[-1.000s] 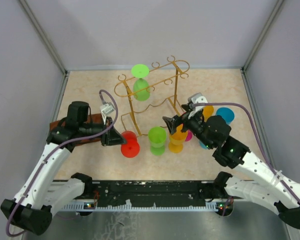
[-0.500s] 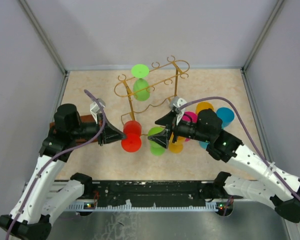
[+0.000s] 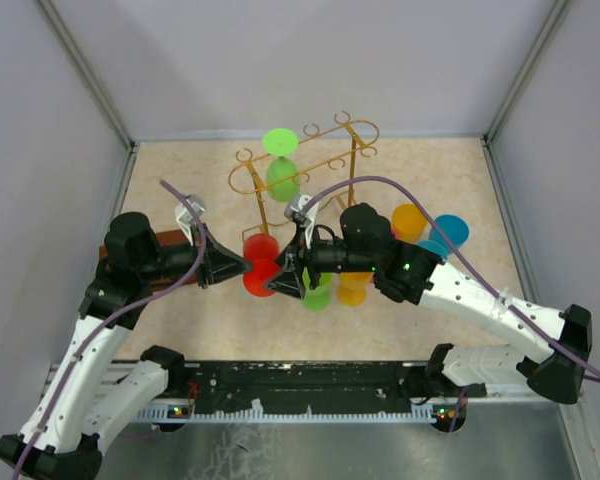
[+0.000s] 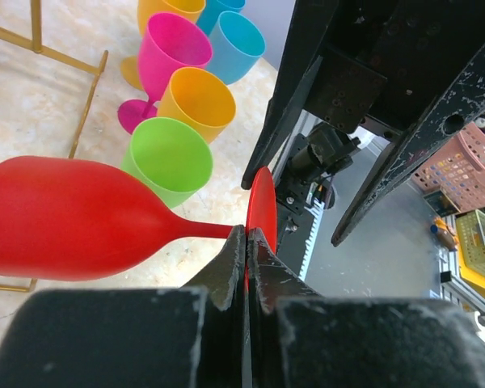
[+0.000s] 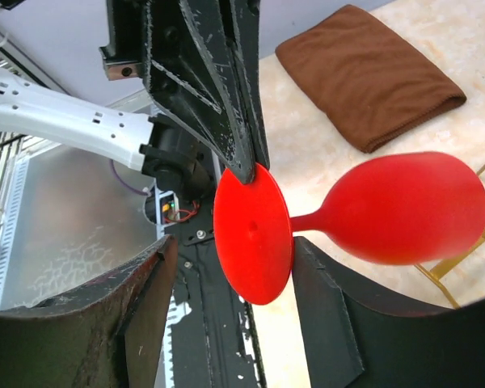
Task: Take the wine glass off the wine glass rack
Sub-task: Place the wine glass at the center of the board.
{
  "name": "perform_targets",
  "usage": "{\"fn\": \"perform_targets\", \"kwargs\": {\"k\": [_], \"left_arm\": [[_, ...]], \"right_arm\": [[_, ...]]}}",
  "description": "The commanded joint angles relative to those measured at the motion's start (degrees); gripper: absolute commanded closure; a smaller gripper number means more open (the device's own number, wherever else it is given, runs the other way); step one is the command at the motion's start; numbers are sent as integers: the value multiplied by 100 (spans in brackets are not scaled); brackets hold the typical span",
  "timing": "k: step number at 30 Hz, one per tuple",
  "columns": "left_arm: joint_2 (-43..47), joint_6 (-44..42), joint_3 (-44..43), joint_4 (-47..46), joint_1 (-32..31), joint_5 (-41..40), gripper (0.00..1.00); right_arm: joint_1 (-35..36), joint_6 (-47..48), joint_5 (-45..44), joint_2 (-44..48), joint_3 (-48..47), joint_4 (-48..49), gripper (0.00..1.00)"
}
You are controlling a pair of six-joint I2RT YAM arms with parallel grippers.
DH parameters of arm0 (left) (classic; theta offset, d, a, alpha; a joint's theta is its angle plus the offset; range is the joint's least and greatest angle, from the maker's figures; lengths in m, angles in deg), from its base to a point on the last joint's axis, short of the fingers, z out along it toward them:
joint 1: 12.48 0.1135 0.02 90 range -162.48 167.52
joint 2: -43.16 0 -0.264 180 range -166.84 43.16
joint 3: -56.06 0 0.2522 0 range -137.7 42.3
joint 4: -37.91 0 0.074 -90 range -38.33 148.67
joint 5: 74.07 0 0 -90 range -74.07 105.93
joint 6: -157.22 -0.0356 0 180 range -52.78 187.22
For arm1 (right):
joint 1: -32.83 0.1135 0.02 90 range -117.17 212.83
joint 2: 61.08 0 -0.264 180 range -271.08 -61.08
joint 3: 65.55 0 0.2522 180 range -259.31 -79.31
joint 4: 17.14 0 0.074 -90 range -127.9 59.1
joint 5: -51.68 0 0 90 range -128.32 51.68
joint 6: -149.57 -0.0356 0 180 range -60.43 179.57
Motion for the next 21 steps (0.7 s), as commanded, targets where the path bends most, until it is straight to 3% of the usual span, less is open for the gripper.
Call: {"fn": "perform_targets", "kwargs": {"k": [1, 7, 10, 14, 17, 21], "left_arm": [[106, -2, 49, -210, -29, -170, 100], [153, -36, 86, -226, -27, -177, 100], [169, -42, 86, -240, -31, -156, 100], [240, -236, 112, -199, -29, -136, 100], [326, -388, 140, -99, -29, -227, 99], [481, -122, 364, -479, -24, -94, 96]], "right_arm": [[45, 84, -246, 17, -259, 56, 42], [45, 87, -239, 47, -216, 135, 46], [47, 73, -44, 34, -200, 179, 56], [45, 86, 101, -5, -235, 150, 83], [45, 85, 128, 56, -218, 194, 98], [45, 61, 256, 166, -109, 405, 100]]}}
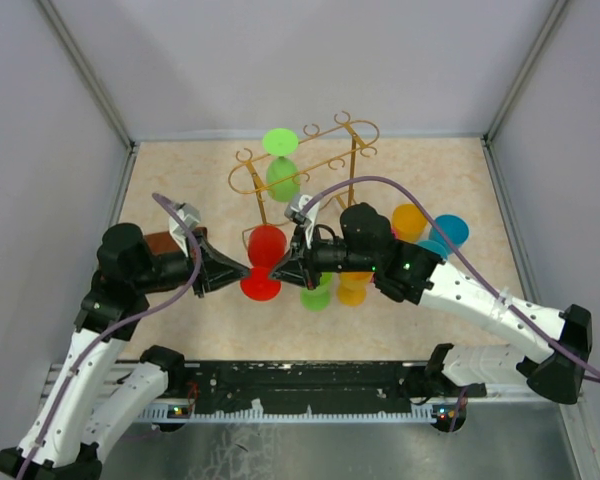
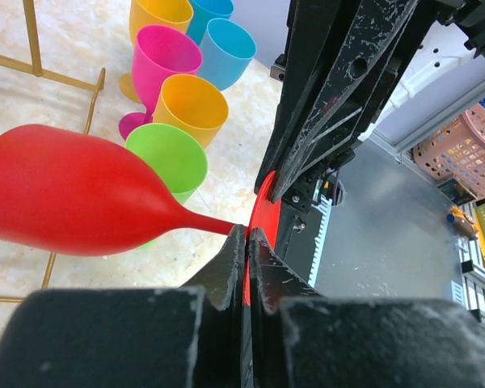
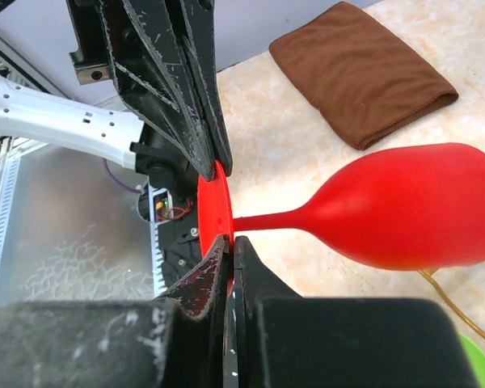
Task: Take the wine glass off the wine glass rack
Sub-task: Place the wine glass at the center of the board.
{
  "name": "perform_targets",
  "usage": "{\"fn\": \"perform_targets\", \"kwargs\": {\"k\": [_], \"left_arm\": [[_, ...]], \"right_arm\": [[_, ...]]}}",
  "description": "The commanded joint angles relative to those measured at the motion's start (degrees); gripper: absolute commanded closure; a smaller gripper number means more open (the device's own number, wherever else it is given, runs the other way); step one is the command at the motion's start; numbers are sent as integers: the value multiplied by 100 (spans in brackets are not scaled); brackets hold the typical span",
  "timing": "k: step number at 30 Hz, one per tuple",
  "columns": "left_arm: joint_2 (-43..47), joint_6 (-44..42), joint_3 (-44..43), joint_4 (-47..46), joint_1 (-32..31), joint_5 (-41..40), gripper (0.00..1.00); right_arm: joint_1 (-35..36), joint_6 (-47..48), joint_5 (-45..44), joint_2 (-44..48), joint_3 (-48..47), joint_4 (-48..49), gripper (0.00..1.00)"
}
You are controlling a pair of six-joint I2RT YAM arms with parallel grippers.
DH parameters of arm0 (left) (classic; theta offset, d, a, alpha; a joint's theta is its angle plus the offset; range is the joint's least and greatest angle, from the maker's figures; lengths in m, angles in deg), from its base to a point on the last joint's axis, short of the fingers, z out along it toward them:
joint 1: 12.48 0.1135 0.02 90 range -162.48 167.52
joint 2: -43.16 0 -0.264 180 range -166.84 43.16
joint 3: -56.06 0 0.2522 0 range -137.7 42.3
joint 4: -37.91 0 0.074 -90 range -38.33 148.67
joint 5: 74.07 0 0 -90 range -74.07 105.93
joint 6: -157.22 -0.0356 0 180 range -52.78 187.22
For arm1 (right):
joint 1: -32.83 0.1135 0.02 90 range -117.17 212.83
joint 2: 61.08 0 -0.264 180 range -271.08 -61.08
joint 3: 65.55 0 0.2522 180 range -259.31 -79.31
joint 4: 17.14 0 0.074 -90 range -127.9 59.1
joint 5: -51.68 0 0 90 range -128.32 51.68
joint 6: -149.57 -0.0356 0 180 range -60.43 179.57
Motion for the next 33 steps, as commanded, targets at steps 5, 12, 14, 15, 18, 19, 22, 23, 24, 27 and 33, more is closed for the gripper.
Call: {"fn": "perform_targets", "kwargs": {"k": [5, 12, 14, 15, 18, 19, 22, 23, 24, 27, 33], "left_arm": [[311, 222, 487, -783, -9, 117, 73], [334, 365, 815, -1036, -4, 744, 51], [363, 500, 991, -1439, -9, 873, 50], [365, 582, 1074, -1621, -9, 945, 50], [365, 899, 1276, -2132, -9, 1059, 50], [373, 1056, 1326, -2270, -9, 1061, 50], [404, 1336, 1480, -2585, -11, 1048, 51], [415, 1437, 1533, -2746, -9, 1041, 51], [432, 1584, 1594, -2926, -9, 1048, 51], [493, 2126, 1791, -3599, -15, 1061, 51], [565, 2091, 1906, -3760, -17, 931, 57]], "right_arm": [[56, -51, 409, 343, 36, 690, 100], [51, 58, 121, 572, 167, 694, 100], [51, 87, 54, 643, 240, 787, 100], [54, 89, 17, 672, 271, 842, 100], [51, 101, -95, 757, 366, 964, 100], [52, 115, -118, 777, 392, 991, 100], [53, 165, -135, 855, 473, 1086, 100], [52, 172, -127, 876, 503, 1115, 100], [51, 176, -122, 886, 520, 1149, 100], [51, 185, -87, 887, 541, 1189, 100], [51, 123, 119, 1002, 709, 1580, 100]]}}
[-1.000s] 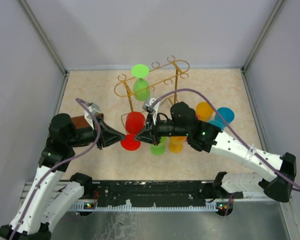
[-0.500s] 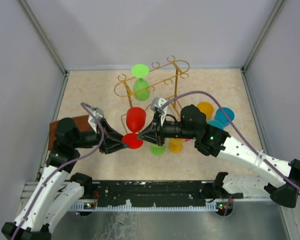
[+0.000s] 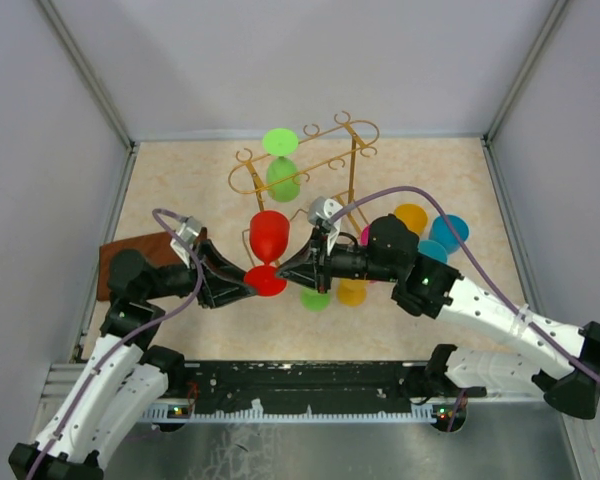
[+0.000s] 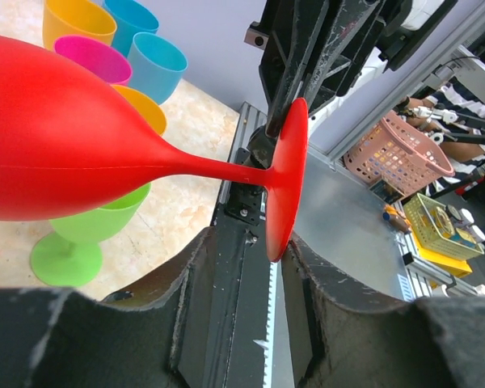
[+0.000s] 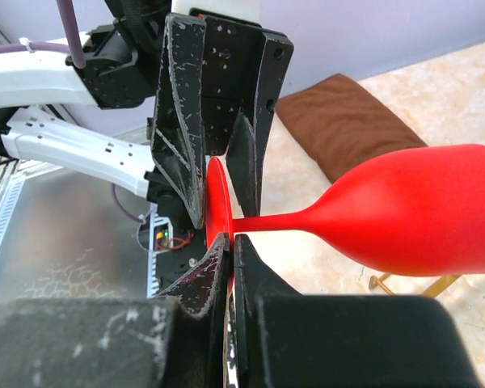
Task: Take the wine glass off the wine glass rack
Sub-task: Place the wine glass at the center of the board.
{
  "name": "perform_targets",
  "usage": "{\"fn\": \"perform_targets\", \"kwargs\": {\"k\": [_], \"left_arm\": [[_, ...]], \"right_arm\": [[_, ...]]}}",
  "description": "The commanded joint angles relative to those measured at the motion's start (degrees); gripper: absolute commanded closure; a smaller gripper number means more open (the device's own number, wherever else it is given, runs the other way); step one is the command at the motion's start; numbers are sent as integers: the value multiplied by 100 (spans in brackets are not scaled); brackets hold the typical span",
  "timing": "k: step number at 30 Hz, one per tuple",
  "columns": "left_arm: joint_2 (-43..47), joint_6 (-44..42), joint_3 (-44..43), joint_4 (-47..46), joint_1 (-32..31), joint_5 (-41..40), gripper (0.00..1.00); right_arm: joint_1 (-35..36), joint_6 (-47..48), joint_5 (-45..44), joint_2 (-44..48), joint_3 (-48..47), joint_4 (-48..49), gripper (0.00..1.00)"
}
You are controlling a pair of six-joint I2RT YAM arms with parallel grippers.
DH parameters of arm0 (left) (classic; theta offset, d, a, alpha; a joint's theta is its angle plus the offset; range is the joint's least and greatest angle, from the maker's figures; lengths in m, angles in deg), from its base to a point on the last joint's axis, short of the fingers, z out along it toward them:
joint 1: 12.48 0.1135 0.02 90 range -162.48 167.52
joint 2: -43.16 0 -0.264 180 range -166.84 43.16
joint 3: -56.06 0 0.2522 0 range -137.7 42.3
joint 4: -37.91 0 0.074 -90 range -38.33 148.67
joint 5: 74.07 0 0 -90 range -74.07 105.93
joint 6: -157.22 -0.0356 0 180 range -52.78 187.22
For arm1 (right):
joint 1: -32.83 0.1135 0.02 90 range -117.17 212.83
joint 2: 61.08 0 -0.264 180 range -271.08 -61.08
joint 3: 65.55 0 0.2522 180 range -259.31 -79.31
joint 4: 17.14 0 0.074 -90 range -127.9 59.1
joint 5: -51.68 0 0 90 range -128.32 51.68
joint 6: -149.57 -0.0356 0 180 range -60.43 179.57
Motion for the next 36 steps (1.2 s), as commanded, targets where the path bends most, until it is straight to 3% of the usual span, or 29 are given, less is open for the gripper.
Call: {"fn": "perform_targets", "kwargs": {"k": [1, 19, 24, 36], "left_arm": [[107, 147, 50, -496, -18, -16, 58], [49, 171, 27, -696, -123, -120, 66], [28, 145, 24, -604, -132, -131, 75], [-262, 149, -182, -680, -227, -56, 74]], "right_arm": [[45, 66, 129, 268, 67, 662, 100], [50, 138, 151, 192, 1, 447, 100], [46, 124, 124, 183, -19, 423, 100], [46, 111, 128, 113, -55, 380, 100]]}}
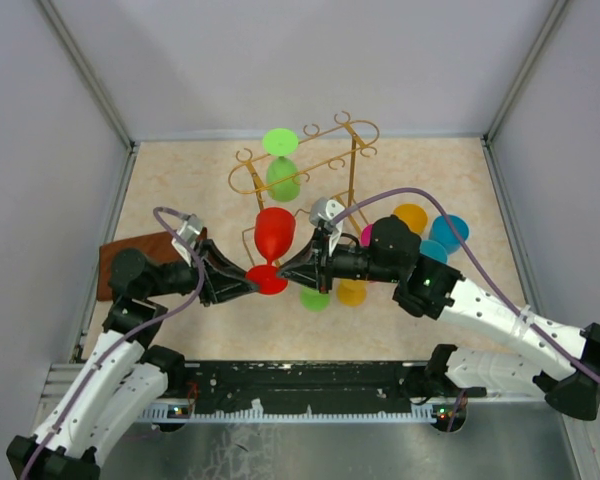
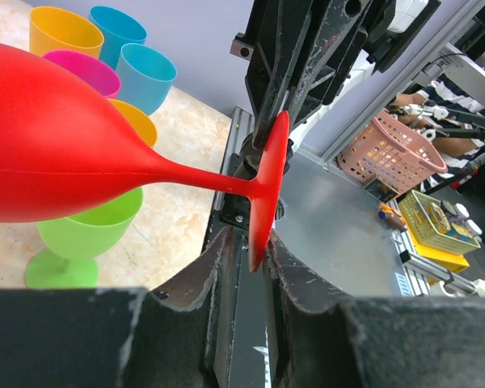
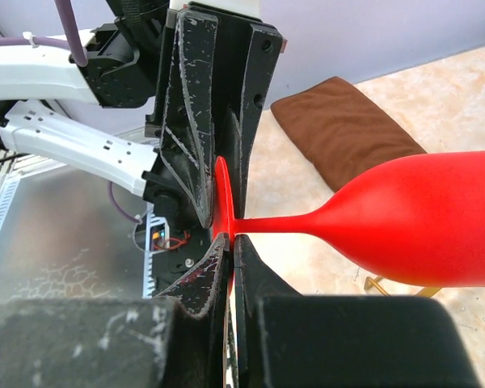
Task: Take the wine glass off the wine glass rack
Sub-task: Place the wine glass at the center of the board.
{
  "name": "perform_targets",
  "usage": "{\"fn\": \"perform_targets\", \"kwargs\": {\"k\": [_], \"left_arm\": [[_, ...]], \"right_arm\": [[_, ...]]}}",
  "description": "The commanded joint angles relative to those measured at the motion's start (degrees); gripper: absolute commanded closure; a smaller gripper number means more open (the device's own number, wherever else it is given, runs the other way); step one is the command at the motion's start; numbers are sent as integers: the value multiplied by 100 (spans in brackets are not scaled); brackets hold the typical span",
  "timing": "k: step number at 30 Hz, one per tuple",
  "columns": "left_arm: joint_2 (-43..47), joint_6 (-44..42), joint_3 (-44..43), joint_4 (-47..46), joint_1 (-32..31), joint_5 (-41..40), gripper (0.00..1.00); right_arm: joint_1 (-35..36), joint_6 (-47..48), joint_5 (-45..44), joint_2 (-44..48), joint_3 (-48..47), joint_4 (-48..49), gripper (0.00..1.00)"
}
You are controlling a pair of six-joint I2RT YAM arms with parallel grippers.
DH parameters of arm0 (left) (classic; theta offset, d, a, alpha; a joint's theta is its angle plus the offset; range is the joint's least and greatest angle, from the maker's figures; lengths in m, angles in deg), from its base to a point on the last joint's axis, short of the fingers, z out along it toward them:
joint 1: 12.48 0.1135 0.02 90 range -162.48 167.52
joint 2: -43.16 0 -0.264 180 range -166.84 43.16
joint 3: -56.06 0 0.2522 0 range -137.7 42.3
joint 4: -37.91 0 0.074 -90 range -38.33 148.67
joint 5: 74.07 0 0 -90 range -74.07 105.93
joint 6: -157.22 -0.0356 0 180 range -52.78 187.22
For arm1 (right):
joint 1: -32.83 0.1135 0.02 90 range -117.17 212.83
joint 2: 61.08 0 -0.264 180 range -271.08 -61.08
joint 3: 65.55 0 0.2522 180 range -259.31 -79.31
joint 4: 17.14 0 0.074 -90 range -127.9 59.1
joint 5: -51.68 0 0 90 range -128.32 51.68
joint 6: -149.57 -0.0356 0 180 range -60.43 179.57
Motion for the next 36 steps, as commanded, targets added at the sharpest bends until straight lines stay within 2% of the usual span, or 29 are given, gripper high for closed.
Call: {"fn": "perform_targets", "kwargs": {"k": [1, 4, 12, 16, 19, 21, 23, 26, 29, 32, 34, 36], "left_arm": [[-206, -39, -210, -141, -78, -21, 75], [-198, -67, -198, -159, -136, -69, 76], [-65, -112, -64, -223, -318, -167, 100], [132, -528, -40, 1, -375, -213, 100], [310, -955, 22, 289, -377, -325, 100], [386, -1037, 143, 254, -382, -195, 100], [453, -1031, 266, -34, -383, 147, 100], [530, -1153, 330, -46, -388, 342, 100], [530, -1294, 348, -28, -387, 576, 100], [496, -1369, 360, 58, -382, 732, 100], [470, -1401, 361, 71, -386, 830, 100], [475, -1421, 359, 44, -380, 898, 100]], "right_arm": [[50, 45, 63, 5, -162, 238, 100], [49, 52, 49, 23, -154, 212, 100], [45, 46, 54, 27, -231, 155, 100], [45, 68, -42, 105, -223, 103, 97], [46, 102, -150, 207, -236, 13, 82], [45, 135, -271, 291, -218, -15, 63], [46, 152, -490, 376, -186, -19, 48], [45, 165, -1011, 520, -132, -47, 34], [45, 145, -1862, 682, -132, -117, 26], [-193, -299, -2684, 739, -213, -326, 18], [-905, -883, -2121, 600, -389, -778, 17], [-1702, -1636, -1412, 521, -353, -822, 17]]}}
